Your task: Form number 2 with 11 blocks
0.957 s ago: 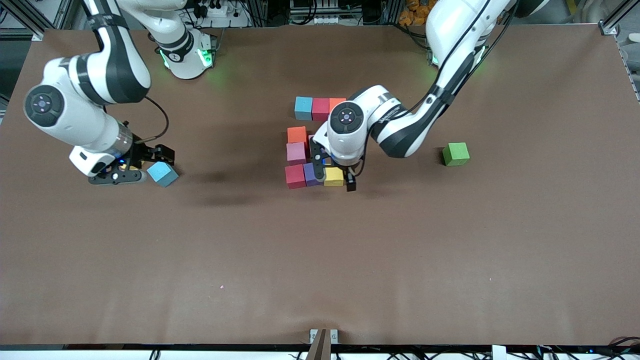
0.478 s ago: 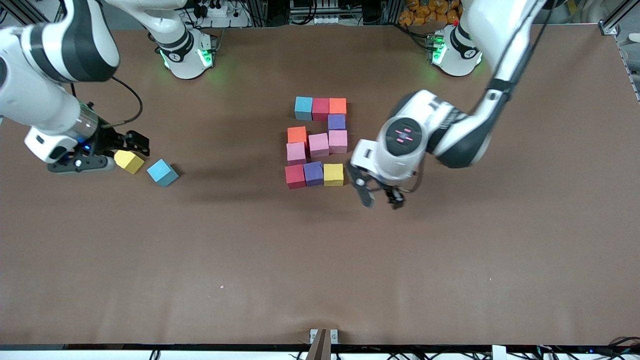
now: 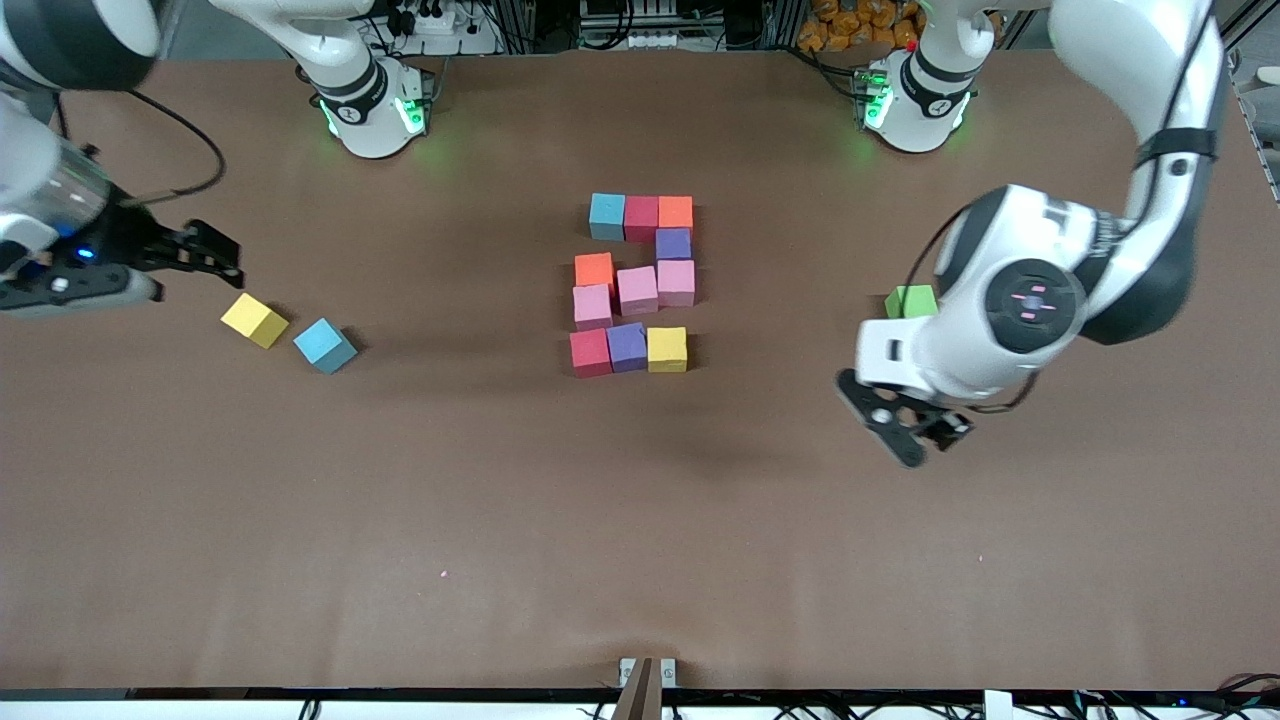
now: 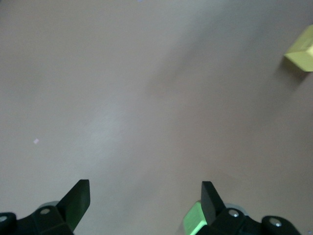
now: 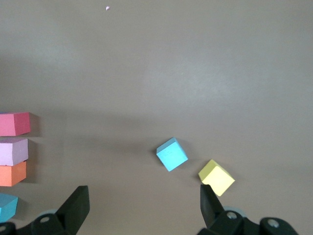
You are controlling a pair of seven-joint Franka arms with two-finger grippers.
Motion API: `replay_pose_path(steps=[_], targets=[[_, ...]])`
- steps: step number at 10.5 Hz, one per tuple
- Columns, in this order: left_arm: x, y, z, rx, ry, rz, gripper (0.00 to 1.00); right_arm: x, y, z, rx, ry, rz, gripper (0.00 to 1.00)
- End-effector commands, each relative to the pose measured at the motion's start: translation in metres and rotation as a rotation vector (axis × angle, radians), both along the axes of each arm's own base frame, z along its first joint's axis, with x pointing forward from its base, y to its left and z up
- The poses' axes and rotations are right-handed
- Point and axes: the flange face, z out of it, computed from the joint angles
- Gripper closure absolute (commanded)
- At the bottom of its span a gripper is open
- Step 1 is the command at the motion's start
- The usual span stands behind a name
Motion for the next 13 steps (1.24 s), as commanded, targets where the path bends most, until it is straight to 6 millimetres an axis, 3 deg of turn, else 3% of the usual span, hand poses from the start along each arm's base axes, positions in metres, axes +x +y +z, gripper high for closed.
replay_pose_path(steps=[1,4,6,10,13], targets=[[0.008,0.035,0.026,0.037,-0.043,0.071,0.00,0.004,-0.012,0.034,0.005,-0.033,0.035,0.00],[0.014,0.069,0.067,0.034,-0.119,0.213,0.00,0.004,-0.027,0.054,-0.029,-0.065,0.045,0.00],[0.010,0.093,0.096,0.032,-0.172,0.379,0.00,0.005,-0.025,0.065,-0.030,-0.064,0.042,0.00],[0.005,0.102,0.115,0.001,-0.204,0.609,0.00,0.011,-0.020,0.072,-0.012,-0.033,0.016,0.00],[-0.020,0.102,0.147,0.028,-0.195,0.767,0.00,0.011,-0.020,0.071,-0.012,-0.030,0.016,0.00]])
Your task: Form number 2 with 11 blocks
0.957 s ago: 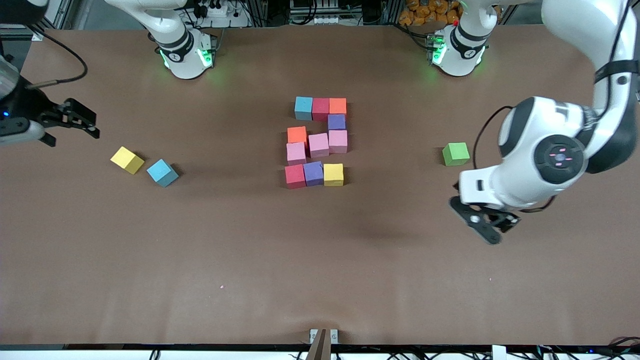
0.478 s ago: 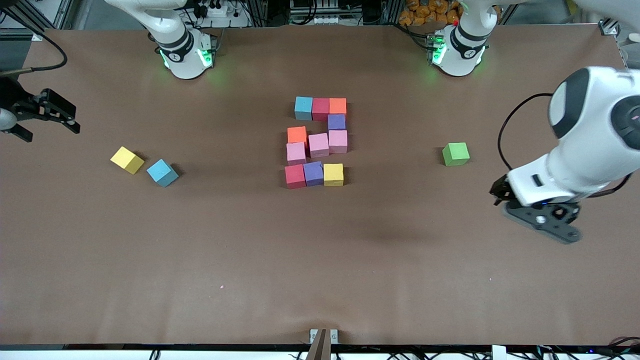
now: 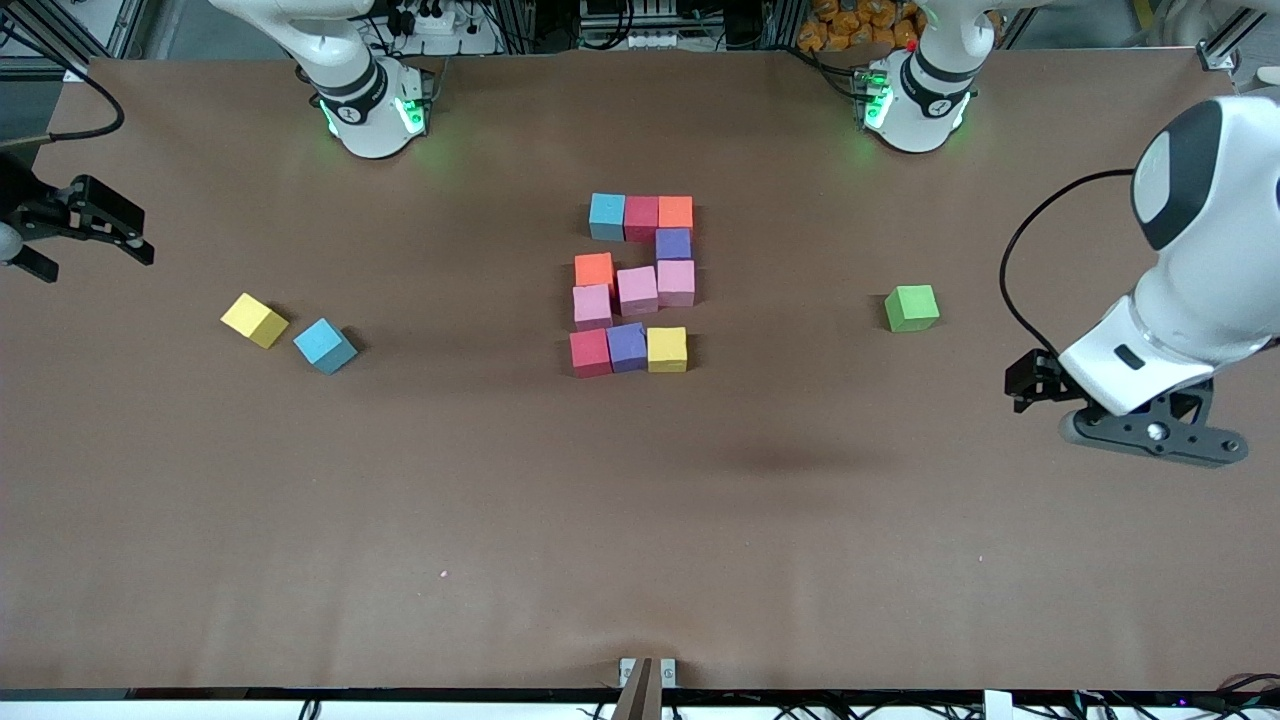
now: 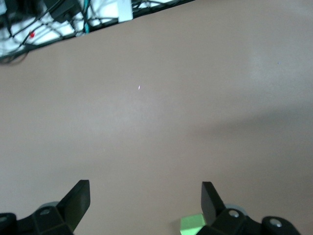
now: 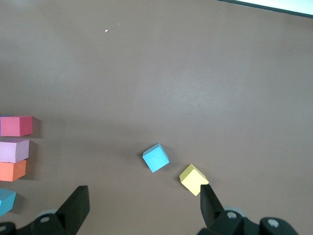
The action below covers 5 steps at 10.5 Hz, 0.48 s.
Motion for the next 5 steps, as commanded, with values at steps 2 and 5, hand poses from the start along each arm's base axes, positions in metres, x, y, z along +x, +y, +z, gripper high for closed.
replay_pose_path(steps=[2,5], targets=[[-0.048,0.010,0.048,-0.017,0.028,0.124,0.00,0.004,0.003,0.000,0.000,0.016,-0.013,0.00],[-0.085,0.031,0.052,-0.017,0.051,0.198,0.00,0.004,0.001,0.000,0.000,0.016,-0.012,0.00]])
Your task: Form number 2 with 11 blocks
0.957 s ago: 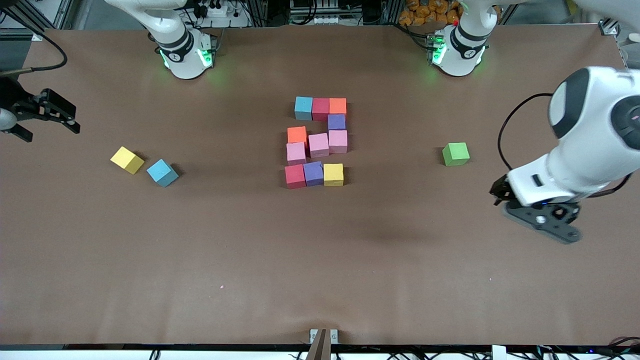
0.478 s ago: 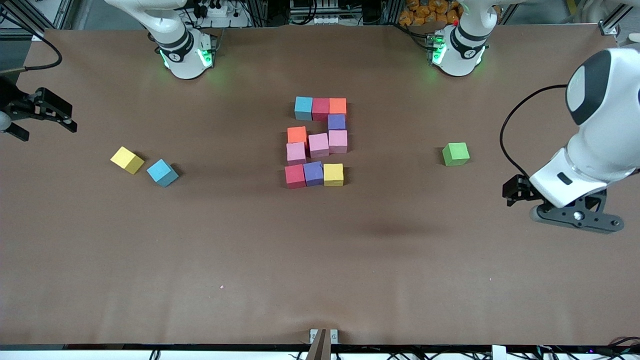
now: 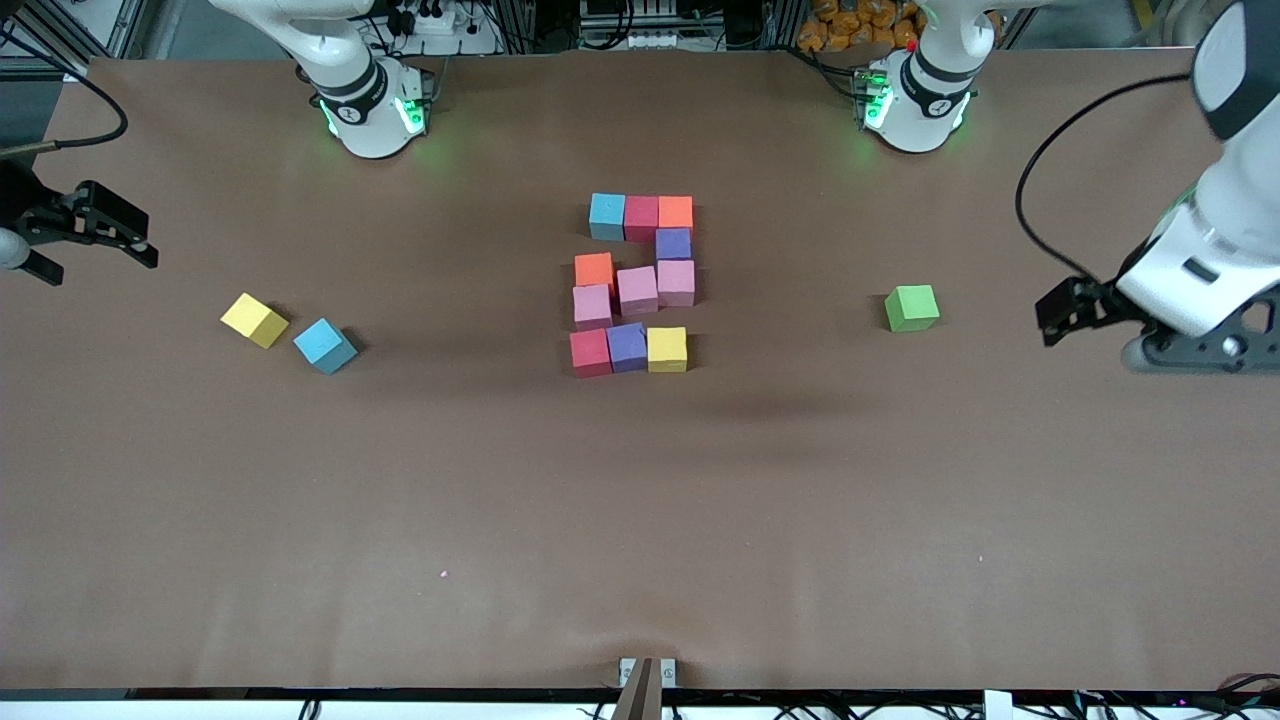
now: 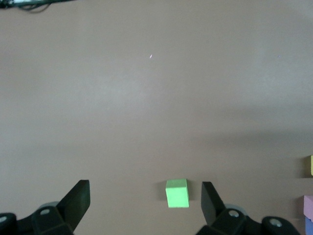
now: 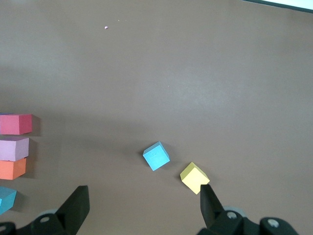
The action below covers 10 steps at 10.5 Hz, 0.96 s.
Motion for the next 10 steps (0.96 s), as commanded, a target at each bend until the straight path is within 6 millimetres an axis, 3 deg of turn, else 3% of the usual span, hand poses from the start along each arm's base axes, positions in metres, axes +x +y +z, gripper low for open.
replay_pose_path(steps=[1,10], targets=[[-0.028,0.014,-0.004,-0.001,0.026,0.049,0.00,0.002,0.002,0.005,-0.001,0.003,-0.008,0.00],[-0.027,0.044,0.004,-0.082,0.020,0.103,0.00,0.006,-0.001,0.002,-0.008,-0.004,-0.014,0.00]])
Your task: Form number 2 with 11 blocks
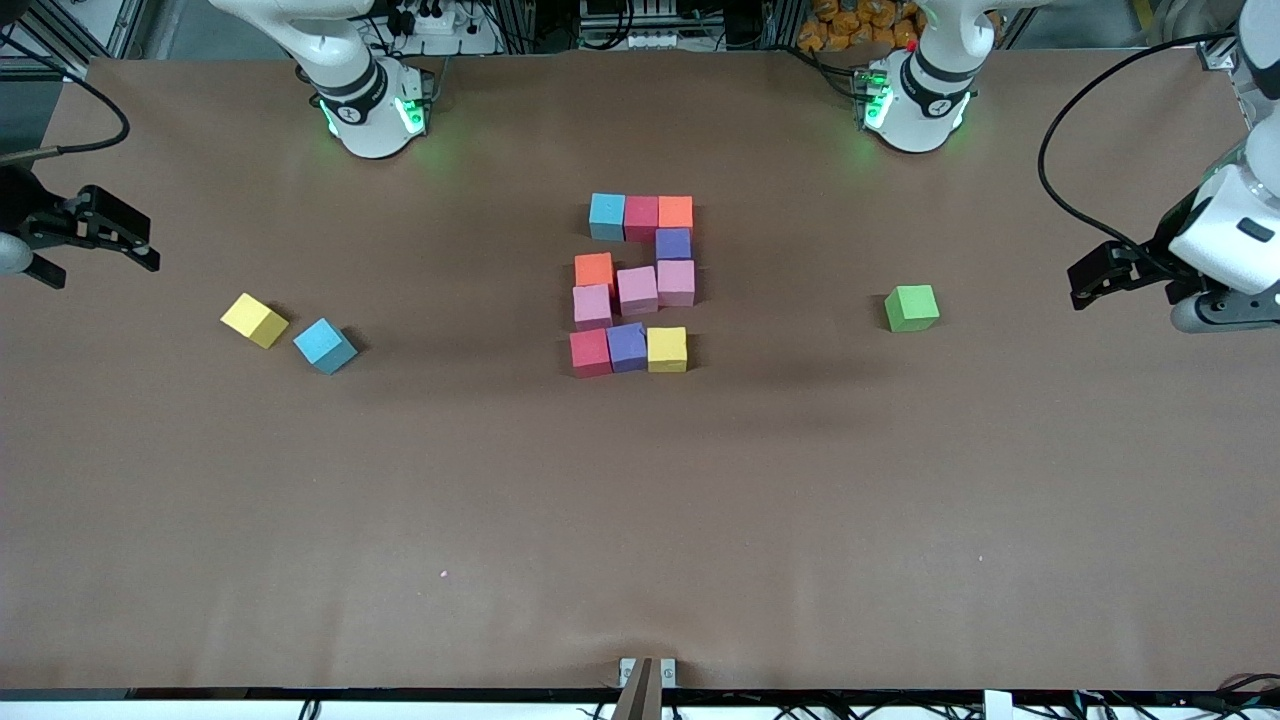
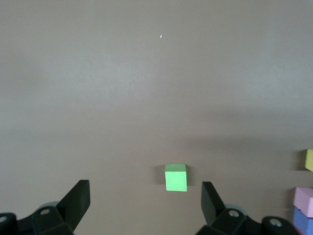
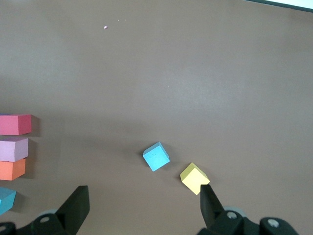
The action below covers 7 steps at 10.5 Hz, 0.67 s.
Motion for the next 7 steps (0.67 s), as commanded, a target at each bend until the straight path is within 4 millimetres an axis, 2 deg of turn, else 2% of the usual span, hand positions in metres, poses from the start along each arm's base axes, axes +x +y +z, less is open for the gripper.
replay_pose_path(steps=[1,7], targets=[[-0.0076,0.0046,0.0065,-0.019,-0.010,0.015,0.00,0.0033,-0.0027,0.0065,-0.012,-0.008,-0.017,0.00],[-0.0098,0.0047,0.0108,-0.014,-0.017,-0.010,0.00,0.0037,-0.0039,0.0071,-0.015,-0.010,-0.019,0.00]])
